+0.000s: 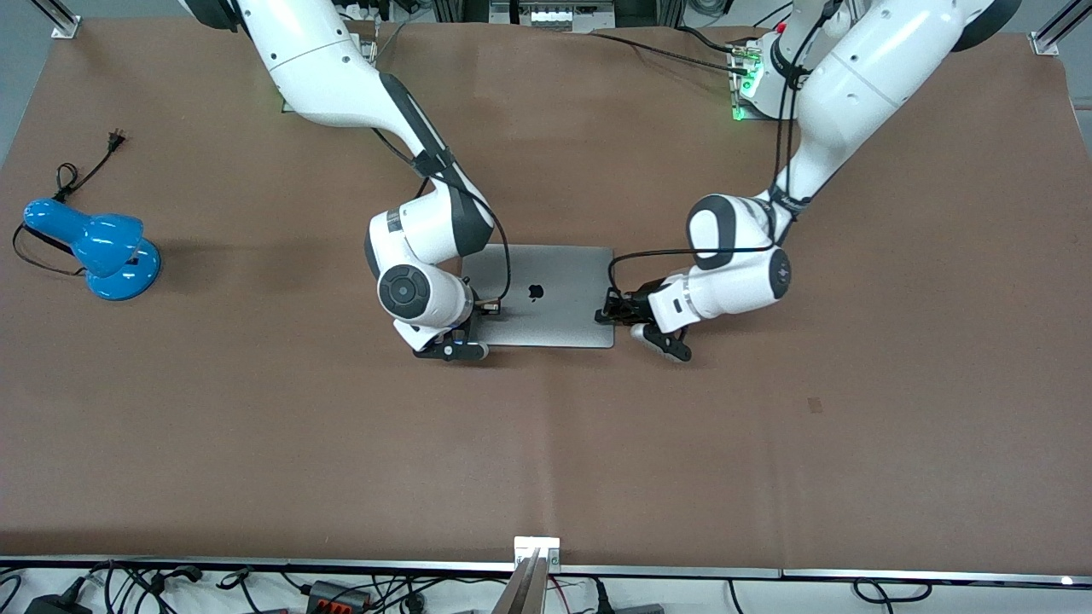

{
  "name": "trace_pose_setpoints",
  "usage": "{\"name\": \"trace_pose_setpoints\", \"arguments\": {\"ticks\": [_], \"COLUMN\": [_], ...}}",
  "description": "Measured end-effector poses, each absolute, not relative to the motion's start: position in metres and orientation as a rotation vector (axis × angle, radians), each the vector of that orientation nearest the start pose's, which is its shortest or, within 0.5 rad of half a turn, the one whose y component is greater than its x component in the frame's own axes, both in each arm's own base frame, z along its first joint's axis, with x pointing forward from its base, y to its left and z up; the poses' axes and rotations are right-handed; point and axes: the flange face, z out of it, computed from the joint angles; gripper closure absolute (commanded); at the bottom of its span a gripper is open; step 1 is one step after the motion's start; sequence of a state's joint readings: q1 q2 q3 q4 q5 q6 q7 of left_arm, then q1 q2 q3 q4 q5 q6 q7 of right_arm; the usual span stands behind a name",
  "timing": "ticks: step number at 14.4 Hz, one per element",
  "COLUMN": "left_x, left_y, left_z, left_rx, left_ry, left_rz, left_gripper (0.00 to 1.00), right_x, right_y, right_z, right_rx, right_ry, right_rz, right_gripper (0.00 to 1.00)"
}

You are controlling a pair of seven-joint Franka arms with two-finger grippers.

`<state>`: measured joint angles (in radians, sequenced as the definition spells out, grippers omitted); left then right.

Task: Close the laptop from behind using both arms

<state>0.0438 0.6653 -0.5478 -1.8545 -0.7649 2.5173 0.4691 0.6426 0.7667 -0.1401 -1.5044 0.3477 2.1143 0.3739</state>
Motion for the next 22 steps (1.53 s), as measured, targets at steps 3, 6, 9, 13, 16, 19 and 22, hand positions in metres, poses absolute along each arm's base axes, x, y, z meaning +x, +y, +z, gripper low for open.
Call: {"name": "trace_pose_setpoints", "arguments": {"ticks": [3,6,9,13,16,19,22], "left_x": [0.599,0.613,0.624,0.628,0.628,0.633,0.631], "left_y": [-0.241,-0.204,-0.178,-0.157,-0.143,-0.125,-0.120], "left_z": [0.256,0.283,0.315,0.365,0.385,0.407,0.445], "left_rx": [2.294,2.323,2.427,2.649,2.800,2.952,3.039], "left_ry": [-0.322,-0.476,-0.672,-0.698,-0.656,-0.650,-0.574], "left_rz": [-0.103,-0.172,-0.299,-0.527,-0.635,-0.662,-0.591], "left_gripper": [0.99,0.99,0.99,0.96,0.51,0.17,0.00], "right_x": [0.615,0.628,0.639,0.644,0.644,0.643,0.645], "right_y": [0.331,0.287,0.241,0.190,0.153,0.121,0.066], "right_z": [0.247,0.296,0.342,0.408,0.460,0.502,0.531], "right_rx": [-3.051,-3.090,-3.097,-3.112,-3.117,-3.112,-3.135], "right_ry": [0.063,0.059,0.060,0.122,0.154,0.088,-0.007], "right_rz": [0.301,0.305,0.293,0.222,0.111,0.046,0.017], "right_gripper": [1.00,0.61,0.00,0.00,0.00,0.00,0.00]}}
